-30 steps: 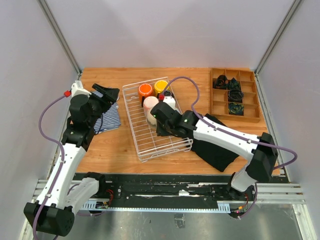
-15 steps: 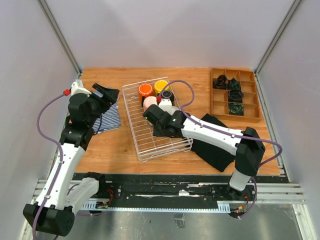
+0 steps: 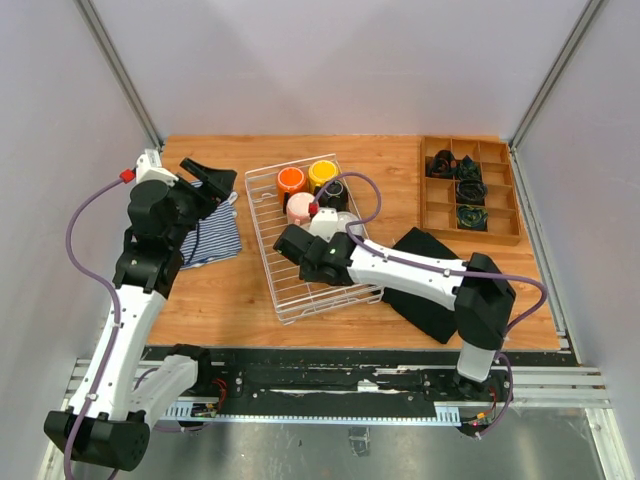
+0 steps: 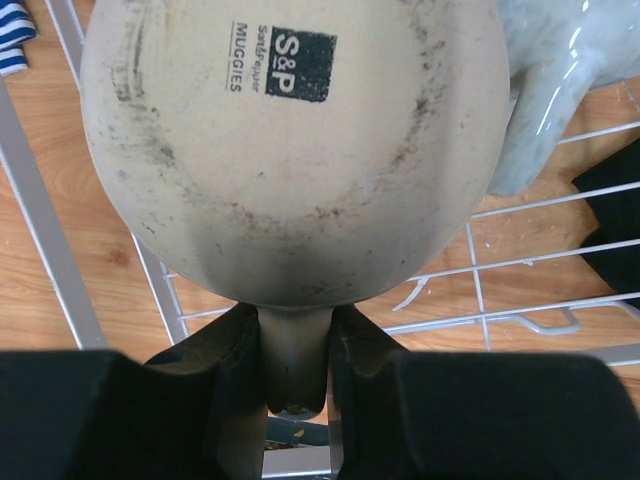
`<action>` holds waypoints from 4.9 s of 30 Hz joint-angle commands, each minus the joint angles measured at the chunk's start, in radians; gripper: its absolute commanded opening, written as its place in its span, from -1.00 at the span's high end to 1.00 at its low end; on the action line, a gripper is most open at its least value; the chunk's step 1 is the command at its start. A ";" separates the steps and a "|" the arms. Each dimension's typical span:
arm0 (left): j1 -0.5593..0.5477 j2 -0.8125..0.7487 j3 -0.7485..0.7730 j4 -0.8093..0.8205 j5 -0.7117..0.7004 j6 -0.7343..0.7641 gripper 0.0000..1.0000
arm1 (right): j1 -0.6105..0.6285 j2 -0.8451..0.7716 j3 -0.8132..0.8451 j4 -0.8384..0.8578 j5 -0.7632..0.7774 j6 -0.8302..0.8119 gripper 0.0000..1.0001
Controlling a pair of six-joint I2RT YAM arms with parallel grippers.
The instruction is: Load the cups into the dish rack
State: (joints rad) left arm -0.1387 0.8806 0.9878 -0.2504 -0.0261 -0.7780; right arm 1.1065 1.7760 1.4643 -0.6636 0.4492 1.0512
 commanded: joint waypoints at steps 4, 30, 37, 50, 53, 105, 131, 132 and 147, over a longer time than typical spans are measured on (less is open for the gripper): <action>0.008 -0.034 0.013 -0.013 0.015 0.028 -0.60 | 0.046 0.055 0.047 -0.060 0.179 0.119 0.99; 0.010 -0.109 -0.029 -0.061 0.028 0.039 -0.60 | 0.052 0.177 0.083 -0.093 0.199 0.164 0.05; 0.010 -0.115 -0.053 -0.041 0.045 0.020 -0.60 | 0.052 0.149 0.077 -0.091 0.215 0.164 -0.06; 0.010 -0.137 -0.063 -0.165 -0.012 0.155 -0.61 | 0.054 0.025 0.034 -0.123 0.215 0.157 -0.08; 0.010 -0.152 -0.111 -0.173 -0.014 0.153 -0.63 | 0.056 -0.030 0.007 -0.123 0.225 0.135 -0.09; 0.214 0.558 -0.981 1.806 0.143 0.714 -0.99 | -0.973 -0.965 -0.729 0.384 -0.323 -0.875 -0.97; 0.220 0.540 -0.919 1.652 0.124 0.707 -0.99 | -1.117 -0.386 -1.252 1.685 -0.351 -1.098 -0.97; 0.219 0.540 -0.919 1.652 0.124 0.707 -0.99 | -1.114 -0.382 -1.249 1.684 -0.347 -1.099 -0.97; 0.220 0.539 -0.919 1.652 0.124 0.707 -0.99 | -1.077 -0.384 -1.219 1.622 -0.364 -1.158 -0.97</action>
State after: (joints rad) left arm 0.0780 1.4220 0.0612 1.3727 0.1066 -0.0898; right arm 0.0196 1.3918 0.2310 0.9382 0.1310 -0.0551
